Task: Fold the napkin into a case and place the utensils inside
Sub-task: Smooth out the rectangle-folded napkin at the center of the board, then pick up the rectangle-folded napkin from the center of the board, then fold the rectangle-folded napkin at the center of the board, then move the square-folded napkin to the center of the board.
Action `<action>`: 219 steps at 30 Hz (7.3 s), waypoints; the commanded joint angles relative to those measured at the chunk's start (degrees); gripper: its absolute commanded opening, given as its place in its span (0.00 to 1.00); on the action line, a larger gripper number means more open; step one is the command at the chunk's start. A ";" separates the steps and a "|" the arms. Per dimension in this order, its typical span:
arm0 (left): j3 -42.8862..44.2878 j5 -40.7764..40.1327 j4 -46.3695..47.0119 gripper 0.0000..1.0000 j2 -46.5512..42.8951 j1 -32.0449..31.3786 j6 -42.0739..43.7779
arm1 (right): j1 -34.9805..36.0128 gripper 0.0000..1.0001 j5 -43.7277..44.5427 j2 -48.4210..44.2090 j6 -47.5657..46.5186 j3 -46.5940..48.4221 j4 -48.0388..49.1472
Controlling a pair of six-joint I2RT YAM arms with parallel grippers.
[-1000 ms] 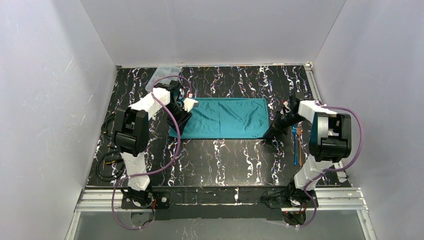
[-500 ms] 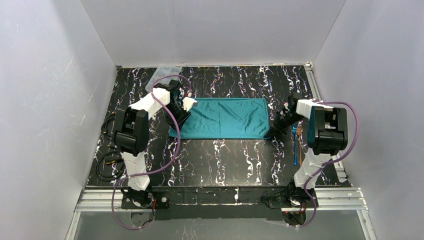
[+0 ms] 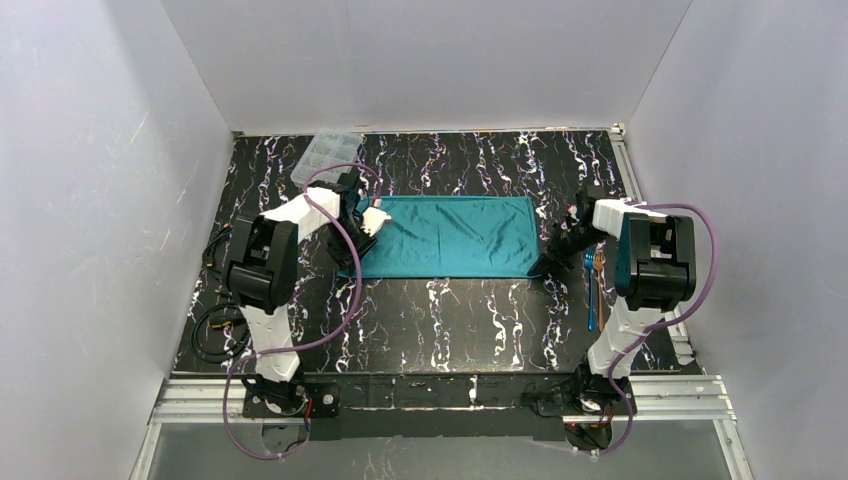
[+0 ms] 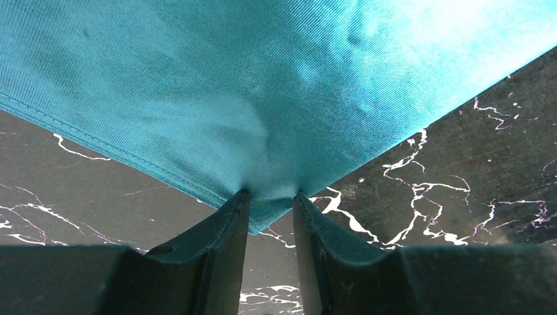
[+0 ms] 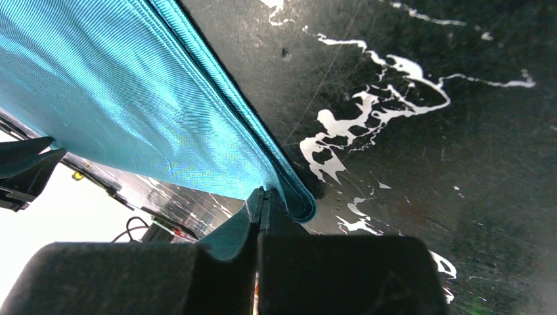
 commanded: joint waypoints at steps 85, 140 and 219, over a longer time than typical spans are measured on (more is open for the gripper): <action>1.30 5.73 -2.65 0.39 -2.63 8.41 -1.88 | 26.21 0.01 12.78 -8.08 12.44 15.59 5.63; 1.27 13.10 -8.03 0.37 -7.42 19.97 -2.89 | 54.86 0.01 -0.92 36.14 18.97 62.35 16.77; -1.77 18.60 -9.41 0.29 -3.88 12.99 -2.22 | 26.54 0.01 4.86 20.93 10.80 32.71 18.53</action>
